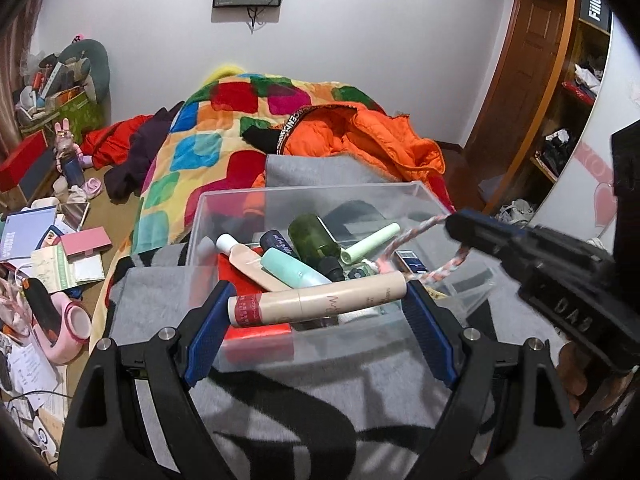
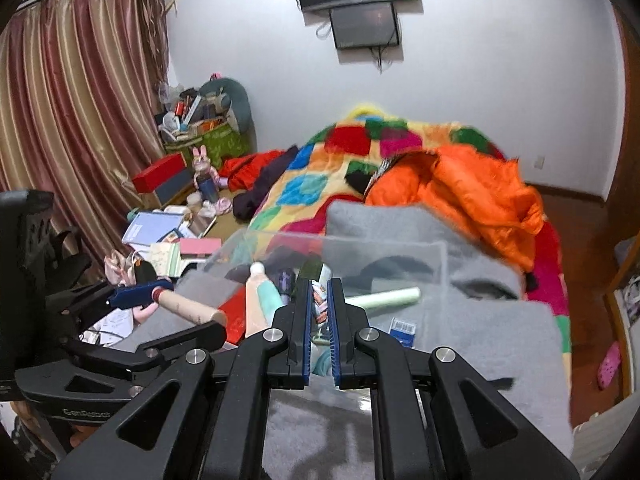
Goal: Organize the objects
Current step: 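Carry the beige tube and braided rope into the clear box, open both tools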
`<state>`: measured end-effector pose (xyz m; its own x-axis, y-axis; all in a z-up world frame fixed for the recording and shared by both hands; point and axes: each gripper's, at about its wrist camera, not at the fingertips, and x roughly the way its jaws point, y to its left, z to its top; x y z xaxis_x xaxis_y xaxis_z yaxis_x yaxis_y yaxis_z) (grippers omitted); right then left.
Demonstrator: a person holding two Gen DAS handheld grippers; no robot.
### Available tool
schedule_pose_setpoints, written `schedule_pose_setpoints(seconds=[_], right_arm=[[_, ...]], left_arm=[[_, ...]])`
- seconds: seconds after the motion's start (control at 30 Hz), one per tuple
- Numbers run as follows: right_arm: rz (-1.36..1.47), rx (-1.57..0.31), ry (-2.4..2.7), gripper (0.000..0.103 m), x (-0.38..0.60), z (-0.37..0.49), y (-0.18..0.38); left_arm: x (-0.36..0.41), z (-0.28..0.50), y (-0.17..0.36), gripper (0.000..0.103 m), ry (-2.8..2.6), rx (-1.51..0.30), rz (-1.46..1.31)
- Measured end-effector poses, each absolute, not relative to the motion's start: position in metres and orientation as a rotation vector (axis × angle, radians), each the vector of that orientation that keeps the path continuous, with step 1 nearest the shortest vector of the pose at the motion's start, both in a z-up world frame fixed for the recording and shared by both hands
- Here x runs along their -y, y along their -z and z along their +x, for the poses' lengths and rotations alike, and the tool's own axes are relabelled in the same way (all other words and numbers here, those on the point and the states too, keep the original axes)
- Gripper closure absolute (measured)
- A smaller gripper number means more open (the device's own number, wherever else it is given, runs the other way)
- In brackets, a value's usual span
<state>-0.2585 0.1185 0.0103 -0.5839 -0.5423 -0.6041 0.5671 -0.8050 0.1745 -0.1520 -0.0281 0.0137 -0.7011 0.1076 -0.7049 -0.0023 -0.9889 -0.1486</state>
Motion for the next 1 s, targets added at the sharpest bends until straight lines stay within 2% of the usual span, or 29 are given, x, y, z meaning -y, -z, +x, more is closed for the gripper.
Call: schedule_pose_setpoints(seconds=[0.33, 0.37, 0.5, 0.57, 0.87, 0.93, 1.0], right_arm=[[1.043, -0.134, 2.339, 0.095, -0.121, -0.276, 0.034], [1.05, -0.147, 2.334, 0.092, -0.121, -0.275, 0.034], [1.027, -0.2, 2.352, 0.068, -0.123, -0.268, 0.034], [1.011, -0.207, 2.358, 0.067, -0.126, -0.264, 0.031], [0.988, -0.167, 2.362, 0.066, -0.139, -0.251, 0.014], [0.965, -0.163, 2.367, 0.064, -0.142, -0.246, 0.008], [0.939, -0.159, 2.375, 0.056, -0.144, -0.239, 0.001]], left_arm=[[0.024, -0.179, 0.019, 0.019, -2.763, 0.231, -1.291], [0.024, -0.181, 0.021, 0.019, -2.75, 0.243, -1.3], [0.024, -0.181, 0.022, 0.016, -2.731, 0.268, -1.302], [0.024, -0.178, 0.019, 0.013, -2.733, 0.268, -1.292], [0.024, -0.153, -0.007, 0.012, -2.766, 0.24, -1.205], [0.023, -0.145, -0.012, 0.011, -2.777, 0.227, -1.182], [0.023, -0.14, -0.016, 0.01, -2.782, 0.222, -1.165]])
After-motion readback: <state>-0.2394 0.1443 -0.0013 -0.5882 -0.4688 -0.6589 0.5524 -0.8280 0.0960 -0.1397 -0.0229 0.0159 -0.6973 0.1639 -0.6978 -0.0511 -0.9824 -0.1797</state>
